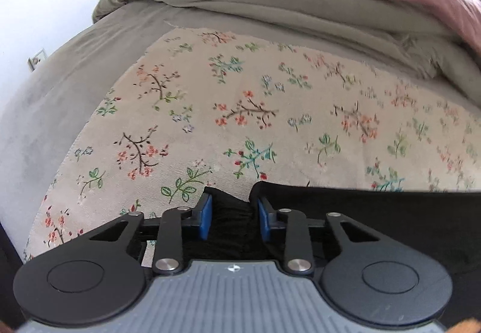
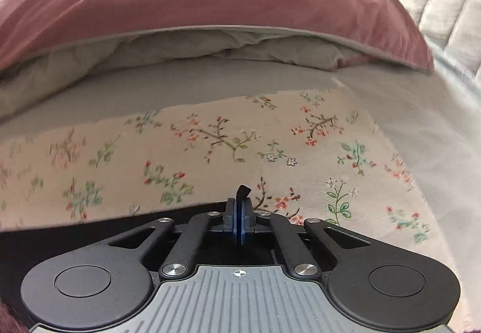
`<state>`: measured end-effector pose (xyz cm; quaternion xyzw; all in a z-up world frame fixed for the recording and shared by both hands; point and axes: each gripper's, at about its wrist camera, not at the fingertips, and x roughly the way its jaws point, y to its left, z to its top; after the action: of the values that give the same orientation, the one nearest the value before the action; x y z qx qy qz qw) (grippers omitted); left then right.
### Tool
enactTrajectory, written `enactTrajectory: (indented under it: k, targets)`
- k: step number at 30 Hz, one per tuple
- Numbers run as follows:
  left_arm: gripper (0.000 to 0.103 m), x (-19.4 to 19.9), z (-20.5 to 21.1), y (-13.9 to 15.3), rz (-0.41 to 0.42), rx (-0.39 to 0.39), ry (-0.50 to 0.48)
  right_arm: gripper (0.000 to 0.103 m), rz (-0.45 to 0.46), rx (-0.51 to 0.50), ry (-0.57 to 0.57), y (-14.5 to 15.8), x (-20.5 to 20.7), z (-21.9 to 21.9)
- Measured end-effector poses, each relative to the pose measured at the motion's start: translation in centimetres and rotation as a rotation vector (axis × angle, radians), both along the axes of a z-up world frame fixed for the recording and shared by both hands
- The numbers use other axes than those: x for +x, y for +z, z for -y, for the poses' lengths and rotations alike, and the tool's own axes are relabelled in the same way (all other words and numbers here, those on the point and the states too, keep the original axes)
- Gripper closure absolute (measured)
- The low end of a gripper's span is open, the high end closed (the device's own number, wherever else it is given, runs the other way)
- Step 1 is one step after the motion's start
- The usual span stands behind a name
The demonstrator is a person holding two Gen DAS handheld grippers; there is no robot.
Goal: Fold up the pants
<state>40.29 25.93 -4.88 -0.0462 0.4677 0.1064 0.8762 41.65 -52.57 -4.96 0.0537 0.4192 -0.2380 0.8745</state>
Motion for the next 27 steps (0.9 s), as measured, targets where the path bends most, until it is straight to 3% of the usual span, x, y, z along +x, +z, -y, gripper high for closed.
enactTrajectory:
  k: [3,8,12,14,16,19,24,27]
  targets:
    - [0.047,-0.8,-0.4,1.8,0.056,-0.034,0.014,0.102,0.047,0.024,-0.026,2.3,-1.2,0.6]
    - [0.048,-3.1,-1.0,5.5,0.157,-0.087,0.011,0.102,0.167,0.013,0.000,9.2,-4.6,0.5]
    - [0.048,-6.8,-2.5,8.8,0.261,-0.156,0.005,0.102,0.413,0.048,0.072,15.7,-11.3,-0.4]
    - [0.048,-9.6,-3.4,9.7,0.329,-0.193,-0.032,0.102,0.514,0.087,0.104,17.2,-16.0,-0.8]
    - [0.048,-12.8,-3.6,9.6,0.343,-0.175,-0.074,0.102,0.551,0.103,0.121,17.0,-21.2,-1.4]
    - [0.047,-17.2,-3.9,8.2,0.297,-0.132,-0.128,0.102,0.541,0.147,0.127,14.4,-28.8,-1.8]
    - [0.039,-21.7,-4.4,5.9,0.181,-0.115,-0.214,0.102,0.351,0.223,0.065,6.8,-37.4,-2.2]
    - [0.031,-22.8,-5.4,5.2,0.078,-0.141,-0.186,0.102,0.286,0.327,-0.007,3.4,-40.1,-1.7]
